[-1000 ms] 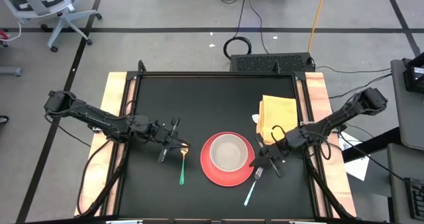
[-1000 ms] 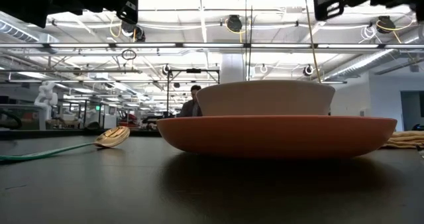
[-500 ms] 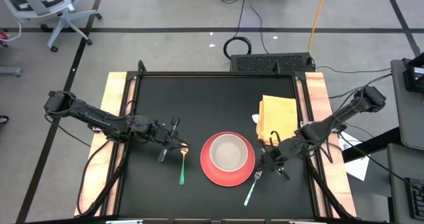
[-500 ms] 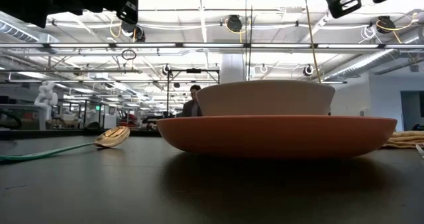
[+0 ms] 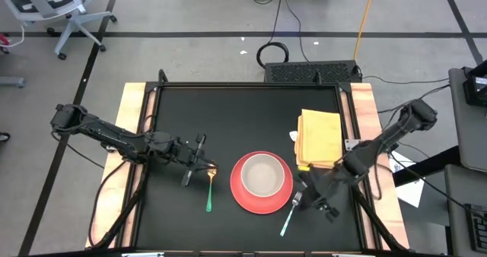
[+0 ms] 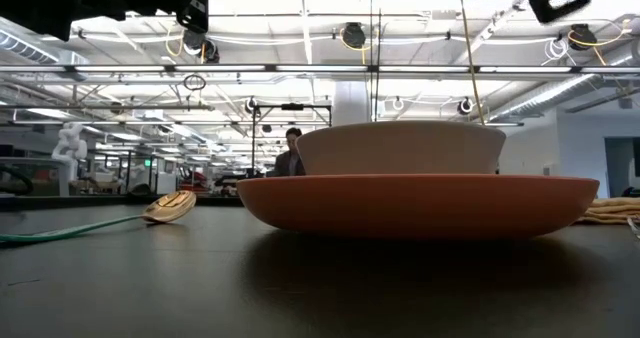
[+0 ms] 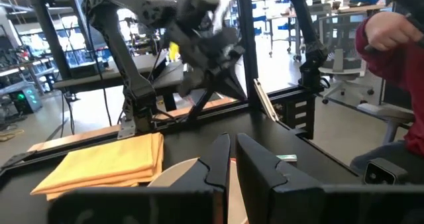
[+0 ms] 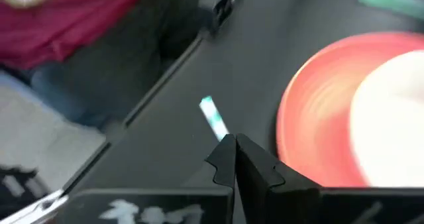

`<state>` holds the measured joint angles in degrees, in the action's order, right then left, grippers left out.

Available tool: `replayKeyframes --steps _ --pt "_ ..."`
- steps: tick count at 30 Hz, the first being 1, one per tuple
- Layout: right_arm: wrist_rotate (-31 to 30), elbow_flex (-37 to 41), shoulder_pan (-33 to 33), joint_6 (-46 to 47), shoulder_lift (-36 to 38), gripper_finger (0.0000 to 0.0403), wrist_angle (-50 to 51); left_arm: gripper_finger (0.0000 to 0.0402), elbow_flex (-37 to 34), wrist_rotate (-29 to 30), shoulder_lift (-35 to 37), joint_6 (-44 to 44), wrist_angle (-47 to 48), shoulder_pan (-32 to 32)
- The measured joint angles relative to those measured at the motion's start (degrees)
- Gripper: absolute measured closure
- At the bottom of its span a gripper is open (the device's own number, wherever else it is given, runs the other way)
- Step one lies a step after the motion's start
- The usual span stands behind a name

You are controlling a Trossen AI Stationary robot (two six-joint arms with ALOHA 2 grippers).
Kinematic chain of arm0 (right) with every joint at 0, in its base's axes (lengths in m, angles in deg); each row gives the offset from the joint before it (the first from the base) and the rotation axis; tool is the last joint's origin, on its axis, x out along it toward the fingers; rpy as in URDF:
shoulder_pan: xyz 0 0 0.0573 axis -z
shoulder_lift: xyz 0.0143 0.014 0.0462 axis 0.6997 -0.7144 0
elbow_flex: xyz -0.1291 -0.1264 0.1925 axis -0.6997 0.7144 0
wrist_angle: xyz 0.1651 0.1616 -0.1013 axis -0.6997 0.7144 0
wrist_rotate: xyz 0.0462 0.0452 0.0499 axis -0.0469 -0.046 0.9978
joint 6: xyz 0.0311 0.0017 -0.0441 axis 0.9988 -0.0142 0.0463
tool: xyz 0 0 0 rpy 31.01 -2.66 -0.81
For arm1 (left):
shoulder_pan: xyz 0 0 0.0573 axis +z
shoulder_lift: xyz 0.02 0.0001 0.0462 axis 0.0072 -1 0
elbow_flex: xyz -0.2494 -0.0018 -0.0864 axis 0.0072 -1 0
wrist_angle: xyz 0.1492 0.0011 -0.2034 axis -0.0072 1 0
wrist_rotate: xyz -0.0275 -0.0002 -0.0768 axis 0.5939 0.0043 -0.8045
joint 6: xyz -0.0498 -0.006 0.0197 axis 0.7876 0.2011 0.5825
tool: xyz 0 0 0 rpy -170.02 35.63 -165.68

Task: Set table place
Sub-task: Put the green patterned fork on the orange plate to the left of the white bowl

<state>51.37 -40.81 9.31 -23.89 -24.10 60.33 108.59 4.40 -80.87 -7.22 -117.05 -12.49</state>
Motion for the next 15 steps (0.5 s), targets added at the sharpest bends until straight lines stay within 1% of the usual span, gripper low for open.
replayKeyframes --steps 3,6,15 --pt "1.12 -0.86 0.06 0.91 -4.01 0.0403 0.66 0.0371 0.0 0.58 0.0 -0.07 0.0 0.0" --pt "1.53 -1.47 0.04 -0.3 -6.88 0.0403 0.64 0.0371 0.0 1.17 0.0 0.09 -0.14 0.0" --pt "1.58 -4.2 0.11 -2.61 -11.13 0.0403 1.64 0.0371 0.0 1.35 0.0 0.27 -0.83 0.0"
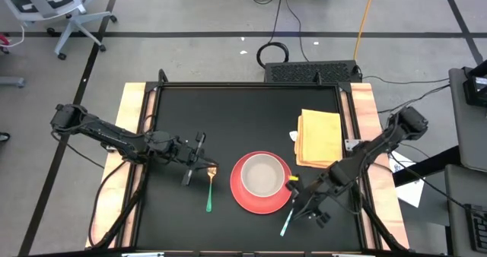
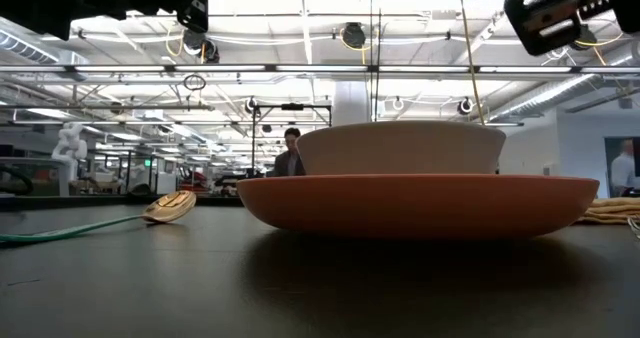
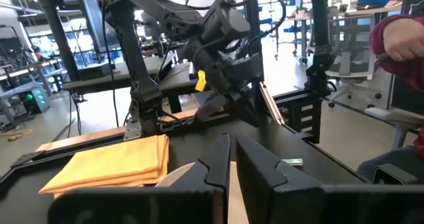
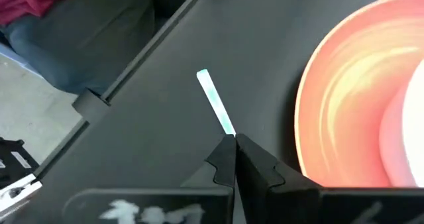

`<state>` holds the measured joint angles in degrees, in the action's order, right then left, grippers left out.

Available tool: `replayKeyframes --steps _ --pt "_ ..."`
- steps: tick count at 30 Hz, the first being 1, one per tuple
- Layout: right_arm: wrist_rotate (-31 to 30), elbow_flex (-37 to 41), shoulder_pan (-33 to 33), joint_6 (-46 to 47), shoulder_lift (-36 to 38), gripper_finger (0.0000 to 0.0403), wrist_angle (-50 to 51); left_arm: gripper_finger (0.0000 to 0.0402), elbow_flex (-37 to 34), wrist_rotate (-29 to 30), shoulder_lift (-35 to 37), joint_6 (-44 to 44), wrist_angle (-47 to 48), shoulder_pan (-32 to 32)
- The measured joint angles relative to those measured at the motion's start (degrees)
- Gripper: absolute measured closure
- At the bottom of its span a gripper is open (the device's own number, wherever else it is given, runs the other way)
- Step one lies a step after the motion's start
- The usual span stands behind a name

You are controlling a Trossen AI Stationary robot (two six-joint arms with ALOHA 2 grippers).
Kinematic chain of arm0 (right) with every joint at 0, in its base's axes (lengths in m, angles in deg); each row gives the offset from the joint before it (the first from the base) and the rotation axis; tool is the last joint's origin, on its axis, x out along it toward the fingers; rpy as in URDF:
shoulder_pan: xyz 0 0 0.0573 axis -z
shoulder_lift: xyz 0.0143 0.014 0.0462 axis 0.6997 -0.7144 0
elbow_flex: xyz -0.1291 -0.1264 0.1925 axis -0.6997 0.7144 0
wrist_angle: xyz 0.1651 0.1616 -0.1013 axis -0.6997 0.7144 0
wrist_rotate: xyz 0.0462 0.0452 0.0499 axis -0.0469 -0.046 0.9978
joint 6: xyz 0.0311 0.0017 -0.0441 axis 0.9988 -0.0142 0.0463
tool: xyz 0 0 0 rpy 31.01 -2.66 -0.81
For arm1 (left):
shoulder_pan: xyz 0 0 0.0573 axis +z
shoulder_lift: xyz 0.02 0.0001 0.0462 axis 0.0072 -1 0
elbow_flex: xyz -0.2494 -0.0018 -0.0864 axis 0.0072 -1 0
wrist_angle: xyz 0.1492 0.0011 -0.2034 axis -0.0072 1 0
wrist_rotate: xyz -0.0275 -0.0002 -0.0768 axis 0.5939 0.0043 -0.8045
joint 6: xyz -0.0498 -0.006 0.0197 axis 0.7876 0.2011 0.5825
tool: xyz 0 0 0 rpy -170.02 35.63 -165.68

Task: Set table place
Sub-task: Put the green patterned fork on the orange plate to the left of the white bowl

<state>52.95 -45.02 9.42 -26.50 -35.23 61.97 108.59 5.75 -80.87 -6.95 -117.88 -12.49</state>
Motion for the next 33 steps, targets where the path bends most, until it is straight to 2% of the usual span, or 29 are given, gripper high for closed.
replayKeyframes --steps 8,16,23,26,33 --pt "1.97 -3.42 0.06 1.89 -2.08 0.0393 -0.23 0.0371 0.0 1.07 -0.02 -0.01 -0.28 0.0" --pt "2.03 -3.47 0.07 2.0 -4.22 0.0343 -0.52 0.0371 0.01 1.09 0.0 0.23 -0.21 -0.01" --pt "0.51 -3.42 -0.18 2.29 -6.4 0.03 -0.91 0.0371 0.02 1.07 -0.02 0.21 0.11 0.0" --pt "-2.14 -3.41 -1.23 -1.04 -6.87 0.0286 -0.85 0.0371 0.02 1.07 0.0 0.21 0.15 0.0" --pt "-5.0 -3.4 -4.05 -4.2 -6.84 0.0273 -0.74 0.0371 0.02 1.07 -0.01 0.21 0.23 -0.01"
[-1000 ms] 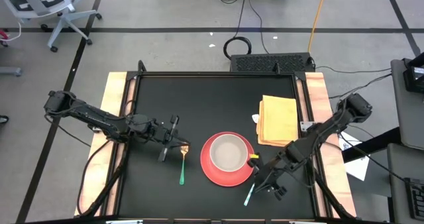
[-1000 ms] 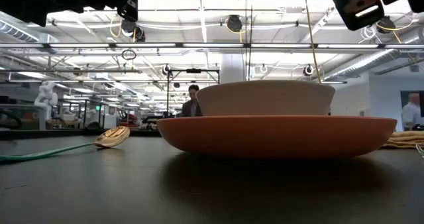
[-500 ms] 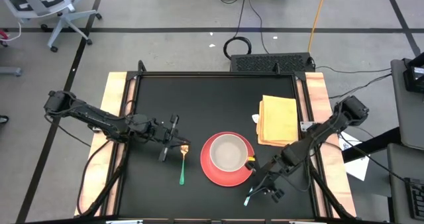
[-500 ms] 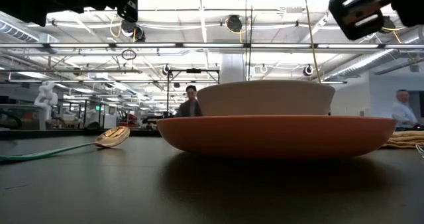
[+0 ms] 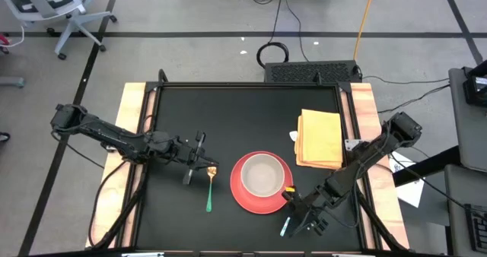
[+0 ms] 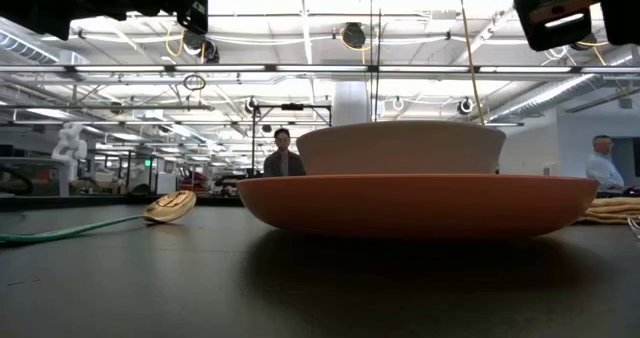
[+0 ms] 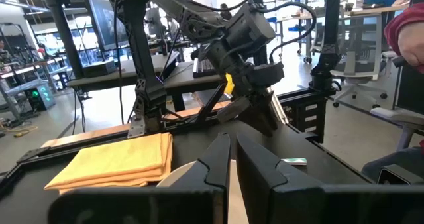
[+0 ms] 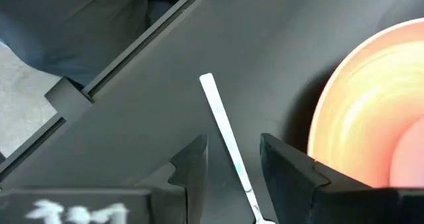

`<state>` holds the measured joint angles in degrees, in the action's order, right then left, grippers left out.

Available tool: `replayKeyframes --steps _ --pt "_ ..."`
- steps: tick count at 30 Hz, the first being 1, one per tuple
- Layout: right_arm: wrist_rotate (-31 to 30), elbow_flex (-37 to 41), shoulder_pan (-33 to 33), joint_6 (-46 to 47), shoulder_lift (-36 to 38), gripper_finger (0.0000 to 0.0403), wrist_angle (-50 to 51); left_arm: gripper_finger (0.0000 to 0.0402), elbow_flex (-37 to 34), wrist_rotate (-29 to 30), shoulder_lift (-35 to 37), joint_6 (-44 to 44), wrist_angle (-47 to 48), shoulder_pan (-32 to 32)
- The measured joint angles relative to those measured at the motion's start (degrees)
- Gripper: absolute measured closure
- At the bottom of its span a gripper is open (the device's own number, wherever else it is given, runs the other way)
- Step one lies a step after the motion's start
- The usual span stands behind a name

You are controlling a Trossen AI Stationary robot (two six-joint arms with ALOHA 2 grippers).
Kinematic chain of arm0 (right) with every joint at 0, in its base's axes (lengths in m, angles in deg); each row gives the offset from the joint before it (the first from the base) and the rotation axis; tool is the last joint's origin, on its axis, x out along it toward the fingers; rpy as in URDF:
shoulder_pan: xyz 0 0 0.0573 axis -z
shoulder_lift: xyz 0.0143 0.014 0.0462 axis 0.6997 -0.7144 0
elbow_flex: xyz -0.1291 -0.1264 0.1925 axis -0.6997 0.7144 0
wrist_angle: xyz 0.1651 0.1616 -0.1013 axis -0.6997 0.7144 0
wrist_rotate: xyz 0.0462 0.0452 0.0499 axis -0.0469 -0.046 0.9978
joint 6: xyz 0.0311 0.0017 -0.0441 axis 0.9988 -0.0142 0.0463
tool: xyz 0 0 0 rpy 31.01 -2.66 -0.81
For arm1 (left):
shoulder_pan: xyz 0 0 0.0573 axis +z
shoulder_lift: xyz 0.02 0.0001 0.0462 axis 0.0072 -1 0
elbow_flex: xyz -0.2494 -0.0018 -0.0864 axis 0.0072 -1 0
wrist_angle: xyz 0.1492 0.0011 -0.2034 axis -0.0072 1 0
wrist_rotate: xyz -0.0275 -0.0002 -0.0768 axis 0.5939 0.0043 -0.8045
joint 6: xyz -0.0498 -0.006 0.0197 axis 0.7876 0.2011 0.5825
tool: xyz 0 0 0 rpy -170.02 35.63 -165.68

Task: Set table place
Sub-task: Put the green patterned fork on the orange plate to the left of the white bowl

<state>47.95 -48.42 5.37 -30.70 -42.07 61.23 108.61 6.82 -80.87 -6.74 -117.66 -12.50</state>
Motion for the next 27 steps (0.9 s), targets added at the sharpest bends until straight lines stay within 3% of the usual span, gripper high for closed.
replayKeyframes --steps 20,27 --pt "2.01 0.04 1.63 -0.1 -1.97 0.0272 4.58 0.0371 0.02 0.0 -0.01 -0.04 0.03 0.01" --pt "1.98 0.02 1.69 -6.15 -4.49 0.0272 2.81 0.0371 0.02 0.0 -0.01 -0.22 0.01 0.01"
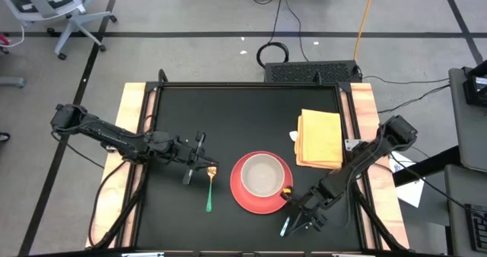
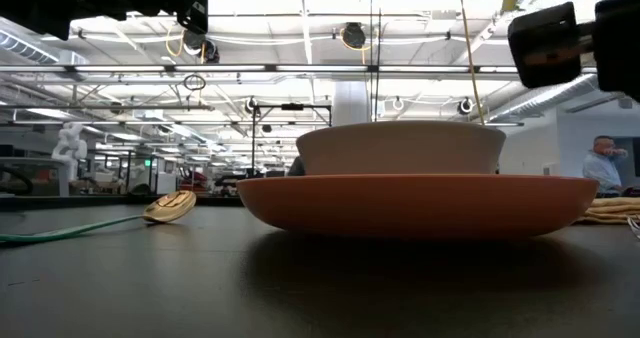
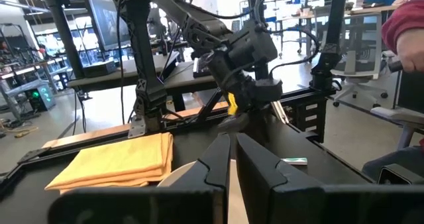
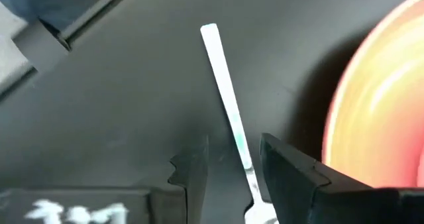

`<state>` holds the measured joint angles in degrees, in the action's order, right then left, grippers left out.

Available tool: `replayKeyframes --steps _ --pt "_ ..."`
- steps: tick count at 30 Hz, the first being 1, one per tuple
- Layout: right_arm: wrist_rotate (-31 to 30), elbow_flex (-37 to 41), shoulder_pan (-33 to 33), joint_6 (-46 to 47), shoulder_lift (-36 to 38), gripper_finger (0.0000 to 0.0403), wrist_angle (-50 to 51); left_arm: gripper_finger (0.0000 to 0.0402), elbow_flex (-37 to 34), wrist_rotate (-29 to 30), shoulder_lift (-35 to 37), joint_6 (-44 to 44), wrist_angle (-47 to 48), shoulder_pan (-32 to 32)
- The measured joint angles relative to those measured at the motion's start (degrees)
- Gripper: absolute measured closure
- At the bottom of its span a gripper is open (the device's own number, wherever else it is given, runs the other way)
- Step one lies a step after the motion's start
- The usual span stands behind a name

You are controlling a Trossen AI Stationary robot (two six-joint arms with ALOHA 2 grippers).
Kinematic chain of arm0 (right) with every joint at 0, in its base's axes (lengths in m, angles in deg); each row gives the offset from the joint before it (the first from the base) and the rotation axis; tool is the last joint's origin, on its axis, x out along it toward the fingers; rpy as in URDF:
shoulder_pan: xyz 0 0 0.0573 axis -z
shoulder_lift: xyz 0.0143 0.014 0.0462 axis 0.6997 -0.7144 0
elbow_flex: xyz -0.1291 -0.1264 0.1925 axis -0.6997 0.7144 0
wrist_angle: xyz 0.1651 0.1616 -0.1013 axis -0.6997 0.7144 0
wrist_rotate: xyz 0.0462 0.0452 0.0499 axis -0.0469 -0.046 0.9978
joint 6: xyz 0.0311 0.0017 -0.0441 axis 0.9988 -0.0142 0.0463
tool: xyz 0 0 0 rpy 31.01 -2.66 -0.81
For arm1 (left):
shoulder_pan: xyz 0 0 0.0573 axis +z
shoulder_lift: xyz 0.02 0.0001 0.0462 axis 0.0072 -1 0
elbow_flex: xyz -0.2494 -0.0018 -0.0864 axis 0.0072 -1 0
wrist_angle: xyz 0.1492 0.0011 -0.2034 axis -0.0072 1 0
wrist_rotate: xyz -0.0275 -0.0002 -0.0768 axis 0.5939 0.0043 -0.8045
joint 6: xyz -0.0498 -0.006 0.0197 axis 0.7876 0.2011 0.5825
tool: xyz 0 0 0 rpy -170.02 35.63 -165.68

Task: Set table place
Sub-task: Put the green patterned fork on the orange plate to the left of the white bowl

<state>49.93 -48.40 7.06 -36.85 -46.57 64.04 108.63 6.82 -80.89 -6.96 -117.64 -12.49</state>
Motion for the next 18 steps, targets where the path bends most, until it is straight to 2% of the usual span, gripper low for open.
replayKeyframes --steps 4,18 --pt "-0.31 0.0 -0.22 -4.13 -2.8 0.0272 -0.35 0.0371 0.0 0.0 0.0 0.33 0.0 0.0" --pt "-3.23 0.0 1.32 -5.92 -4.12 0.0272 -3.42 0.0371 0.0 0.0 0.0 0.81 0.04 0.0"
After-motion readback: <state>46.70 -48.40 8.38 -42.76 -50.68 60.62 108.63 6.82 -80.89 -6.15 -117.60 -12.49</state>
